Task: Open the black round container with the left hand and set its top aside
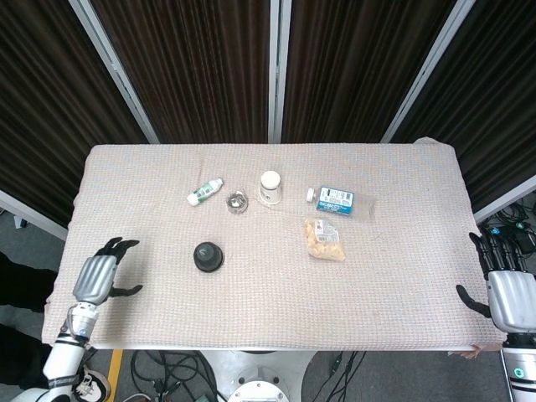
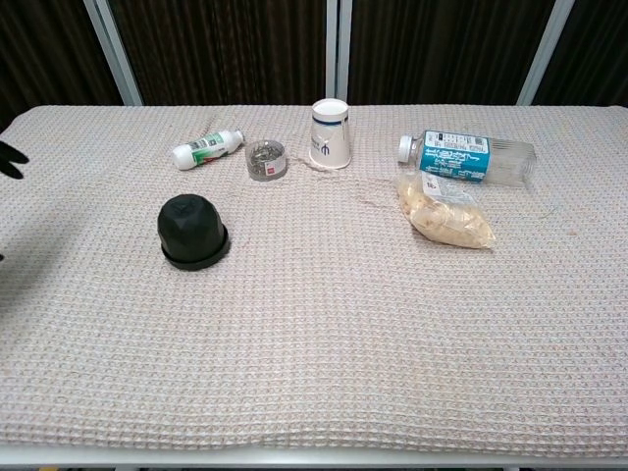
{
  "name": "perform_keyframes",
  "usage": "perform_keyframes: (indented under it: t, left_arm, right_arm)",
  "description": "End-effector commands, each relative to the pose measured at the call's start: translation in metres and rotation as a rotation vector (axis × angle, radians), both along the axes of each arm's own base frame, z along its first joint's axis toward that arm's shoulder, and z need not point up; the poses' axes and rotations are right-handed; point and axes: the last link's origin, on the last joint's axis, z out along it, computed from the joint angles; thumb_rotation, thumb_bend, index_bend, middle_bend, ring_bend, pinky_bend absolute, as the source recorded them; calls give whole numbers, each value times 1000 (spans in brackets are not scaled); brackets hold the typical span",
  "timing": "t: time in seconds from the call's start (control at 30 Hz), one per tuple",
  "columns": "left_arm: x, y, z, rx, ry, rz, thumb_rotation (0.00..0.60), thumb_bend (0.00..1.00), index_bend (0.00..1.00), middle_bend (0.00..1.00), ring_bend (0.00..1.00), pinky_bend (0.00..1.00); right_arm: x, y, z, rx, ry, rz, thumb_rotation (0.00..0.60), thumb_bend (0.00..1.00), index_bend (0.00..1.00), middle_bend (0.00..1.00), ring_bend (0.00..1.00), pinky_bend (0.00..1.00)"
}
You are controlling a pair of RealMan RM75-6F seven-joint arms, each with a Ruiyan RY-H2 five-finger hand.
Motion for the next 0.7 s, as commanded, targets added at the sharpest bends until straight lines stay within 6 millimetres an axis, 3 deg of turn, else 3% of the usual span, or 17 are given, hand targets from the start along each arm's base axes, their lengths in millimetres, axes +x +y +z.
perform_keyframes:
  t: [0.03,0.33,0.7]
  left_arm:
    - [13,11,-14,-13,-35,-9,600,0,177,206,106,265]
    - [40,23,-51,-78,-113,-40,600,0,177,209,106,265]
    - [62,41,-97,-117,-45,-113,600,0,177,210,106,265]
  right_arm:
    - [0,0,0,1,1,0,600,153,6,4,0,0]
    - [-2,-1,-2,10,5,-10,600,152,6,4,0,0]
    - [-6,0,1,8,12,-23,600,152,6,4,0,0]
